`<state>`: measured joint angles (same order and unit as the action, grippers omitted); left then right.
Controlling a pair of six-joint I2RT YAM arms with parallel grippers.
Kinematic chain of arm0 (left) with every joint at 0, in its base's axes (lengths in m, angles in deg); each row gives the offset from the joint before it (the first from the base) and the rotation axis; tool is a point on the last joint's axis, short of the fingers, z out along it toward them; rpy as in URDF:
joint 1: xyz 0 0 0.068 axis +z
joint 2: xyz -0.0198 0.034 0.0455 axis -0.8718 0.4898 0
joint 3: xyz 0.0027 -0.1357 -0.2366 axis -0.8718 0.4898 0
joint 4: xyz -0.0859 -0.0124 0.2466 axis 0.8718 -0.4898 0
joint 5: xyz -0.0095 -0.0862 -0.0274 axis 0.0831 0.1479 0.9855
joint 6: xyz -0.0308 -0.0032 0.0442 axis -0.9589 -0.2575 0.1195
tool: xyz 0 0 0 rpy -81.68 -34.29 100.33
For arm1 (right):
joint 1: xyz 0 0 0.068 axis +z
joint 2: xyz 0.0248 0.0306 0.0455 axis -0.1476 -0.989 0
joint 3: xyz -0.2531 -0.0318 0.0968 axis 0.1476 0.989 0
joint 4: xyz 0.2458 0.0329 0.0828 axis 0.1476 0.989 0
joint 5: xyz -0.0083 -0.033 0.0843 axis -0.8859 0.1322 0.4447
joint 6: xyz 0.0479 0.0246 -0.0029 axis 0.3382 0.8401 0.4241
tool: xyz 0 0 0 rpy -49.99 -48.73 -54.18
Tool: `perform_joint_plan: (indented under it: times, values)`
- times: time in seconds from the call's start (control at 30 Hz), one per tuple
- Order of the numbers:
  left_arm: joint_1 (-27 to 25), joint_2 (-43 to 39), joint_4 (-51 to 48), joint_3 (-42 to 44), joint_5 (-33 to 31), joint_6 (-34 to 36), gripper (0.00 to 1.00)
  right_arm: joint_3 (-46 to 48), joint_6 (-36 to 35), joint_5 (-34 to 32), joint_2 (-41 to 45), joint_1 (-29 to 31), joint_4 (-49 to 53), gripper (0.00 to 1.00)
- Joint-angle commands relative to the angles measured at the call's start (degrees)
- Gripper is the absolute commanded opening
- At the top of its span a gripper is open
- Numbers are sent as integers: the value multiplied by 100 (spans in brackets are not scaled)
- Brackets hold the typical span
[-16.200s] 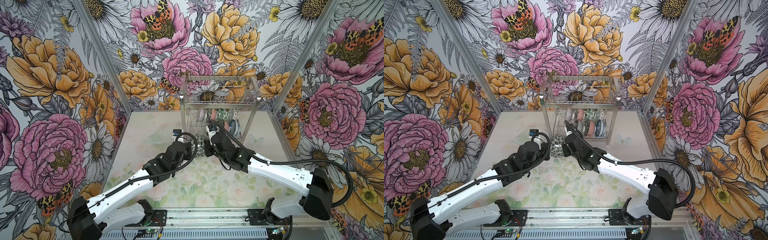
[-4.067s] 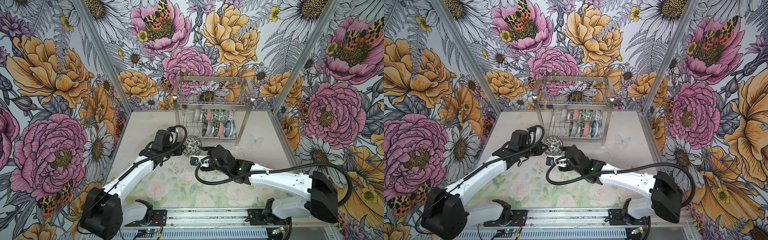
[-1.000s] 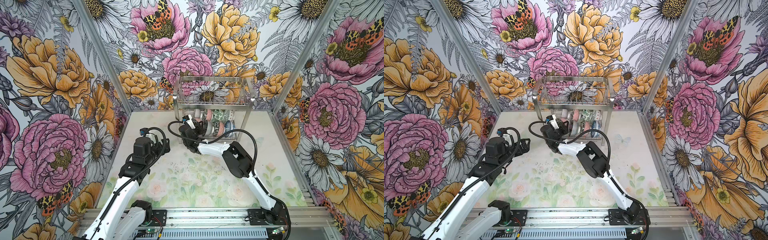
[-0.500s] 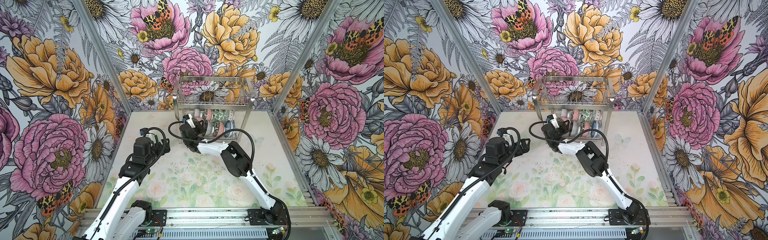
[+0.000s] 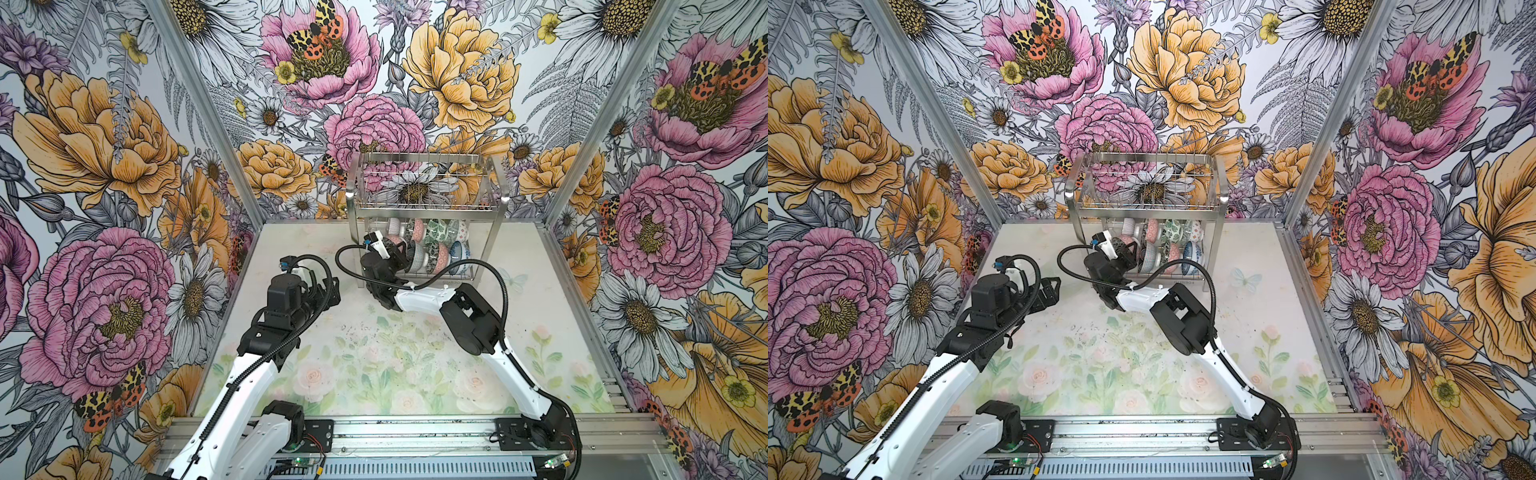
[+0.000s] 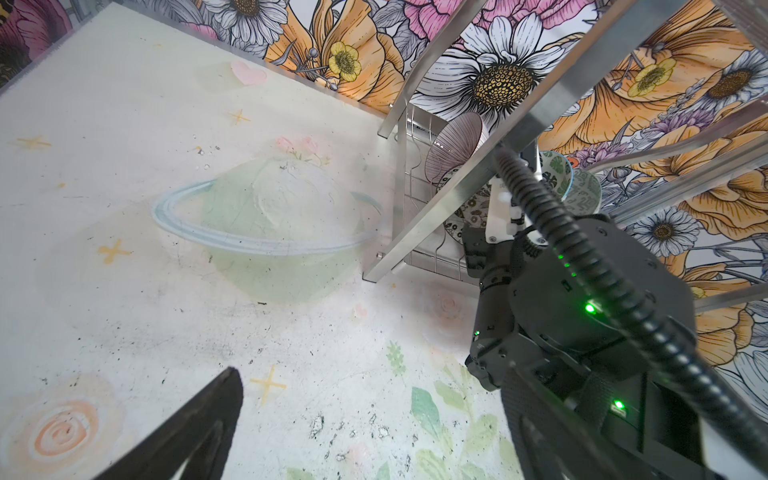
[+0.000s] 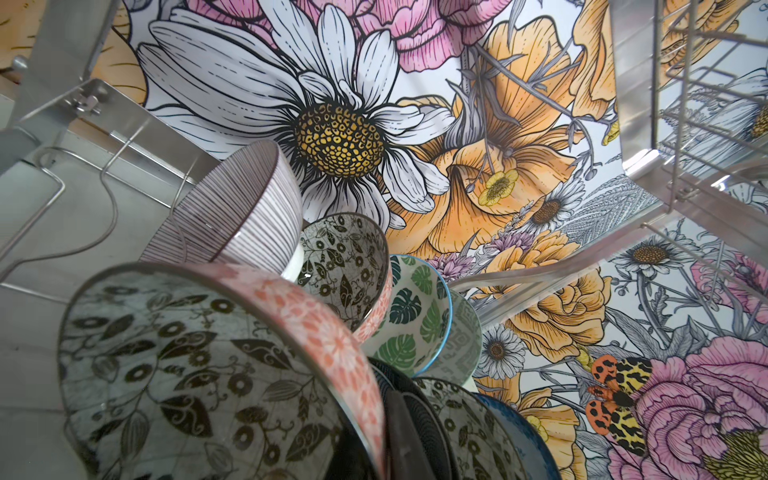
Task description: Load the bowls into the dish rack
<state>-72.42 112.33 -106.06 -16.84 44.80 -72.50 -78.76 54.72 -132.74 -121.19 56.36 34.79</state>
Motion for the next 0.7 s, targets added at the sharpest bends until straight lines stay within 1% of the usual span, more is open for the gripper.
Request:
perform_joint_plan:
  times: [0.0, 0.17, 0.33, 0.43, 0.5, 0.57, 0.6, 0.63, 0.67]
  values:
    - [27, -30, 150, 82, 135, 13, 98, 236, -75, 392, 261, 149, -100, 15]
    - [28, -57, 158, 98, 148, 6, 99, 294, -72, 422, 327, 237, -176, 28]
    - [23, -83, 156, 97, 163, 4, 99, 327, -51, 412, 368, 277, -227, 35]
    - [13, -72, 157, 107, 163, -2, 99, 455, 48, 453, 568, 275, -213, 46]
    - [-9, -66, 161, 111, 148, -10, 99, 590, 236, 538, 817, 264, -87, 56]
    - [-18, -57, 150, 98, 140, -5, 99, 640, 458, 623, 1051, 249, 223, 60]
    - [-20, -48, 151, 89, 140, -11, 99, 674, 532, 667, 1194, 247, 327, 66]
    - [-25, -35, 149, 91, 128, -6, 99, 709, 596, 727, 1312, 248, 406, 69]
    - [-22, -15, 151, 77, 112, -13, 99, 755, 639, 796, 1437, 246, 473, 75]
